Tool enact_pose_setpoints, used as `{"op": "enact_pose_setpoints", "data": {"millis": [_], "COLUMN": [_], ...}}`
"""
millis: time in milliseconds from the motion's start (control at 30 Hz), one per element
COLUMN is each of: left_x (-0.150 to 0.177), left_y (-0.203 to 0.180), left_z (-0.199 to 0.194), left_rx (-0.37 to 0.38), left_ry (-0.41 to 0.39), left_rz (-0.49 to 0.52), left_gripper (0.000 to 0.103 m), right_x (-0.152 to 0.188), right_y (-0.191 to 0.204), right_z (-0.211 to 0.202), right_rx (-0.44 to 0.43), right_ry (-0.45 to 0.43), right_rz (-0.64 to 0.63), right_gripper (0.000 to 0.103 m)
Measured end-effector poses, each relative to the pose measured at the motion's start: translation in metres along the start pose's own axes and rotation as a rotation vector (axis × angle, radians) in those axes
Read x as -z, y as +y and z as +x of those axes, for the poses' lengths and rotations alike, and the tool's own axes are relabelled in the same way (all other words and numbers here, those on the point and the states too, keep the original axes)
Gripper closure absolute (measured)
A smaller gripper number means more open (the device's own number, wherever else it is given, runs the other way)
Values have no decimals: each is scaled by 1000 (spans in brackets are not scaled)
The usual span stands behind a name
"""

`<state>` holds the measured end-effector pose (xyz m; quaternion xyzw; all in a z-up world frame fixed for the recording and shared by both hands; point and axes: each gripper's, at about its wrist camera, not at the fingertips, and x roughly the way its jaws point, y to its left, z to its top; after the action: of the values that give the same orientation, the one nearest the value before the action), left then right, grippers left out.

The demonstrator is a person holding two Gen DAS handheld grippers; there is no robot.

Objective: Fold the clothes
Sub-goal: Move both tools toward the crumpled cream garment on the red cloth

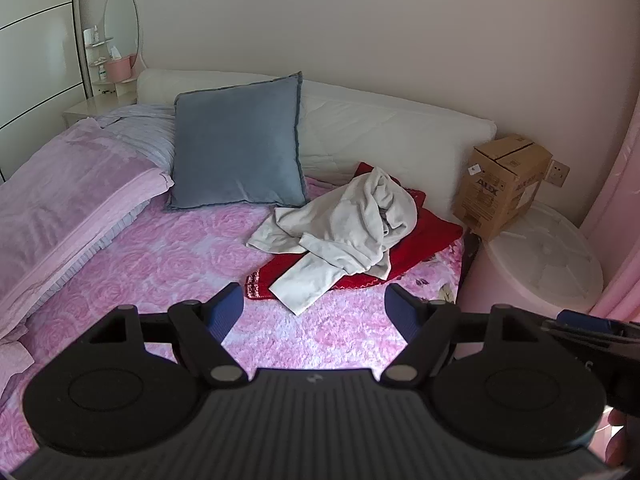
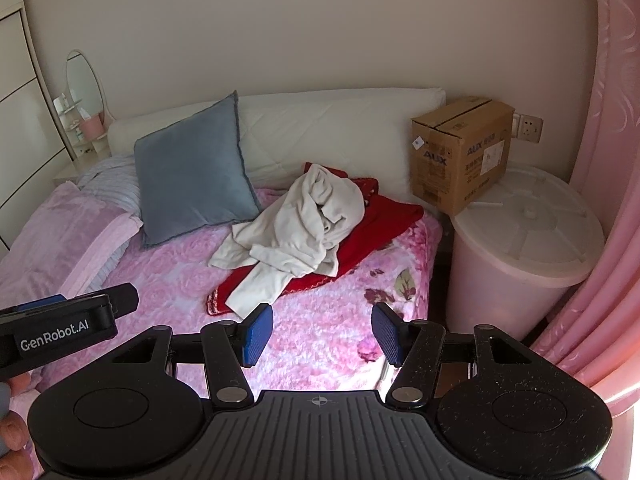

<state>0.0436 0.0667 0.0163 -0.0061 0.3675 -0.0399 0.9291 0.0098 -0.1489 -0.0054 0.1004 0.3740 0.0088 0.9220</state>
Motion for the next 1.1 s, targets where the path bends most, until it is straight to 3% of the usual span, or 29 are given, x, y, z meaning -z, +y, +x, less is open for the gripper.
{"op": "enact_pose_setpoints", "data": {"millis": [467,1100], "left_x": [3,21], "left_y": [39,43], "left_z": [8,-3], "left_rx": [4,-52], "left_ry": [-23,-55], "left_rz": [-15,-81], "left_gripper": [28,28], "right_x": [-4,-10], "right_y": [9,31], "right_z": [6,11], "right_rx": [-14,-43], "right_ry": [-9,-31], "right_rz": [-28,-88], "right_gripper": [45,45]}}
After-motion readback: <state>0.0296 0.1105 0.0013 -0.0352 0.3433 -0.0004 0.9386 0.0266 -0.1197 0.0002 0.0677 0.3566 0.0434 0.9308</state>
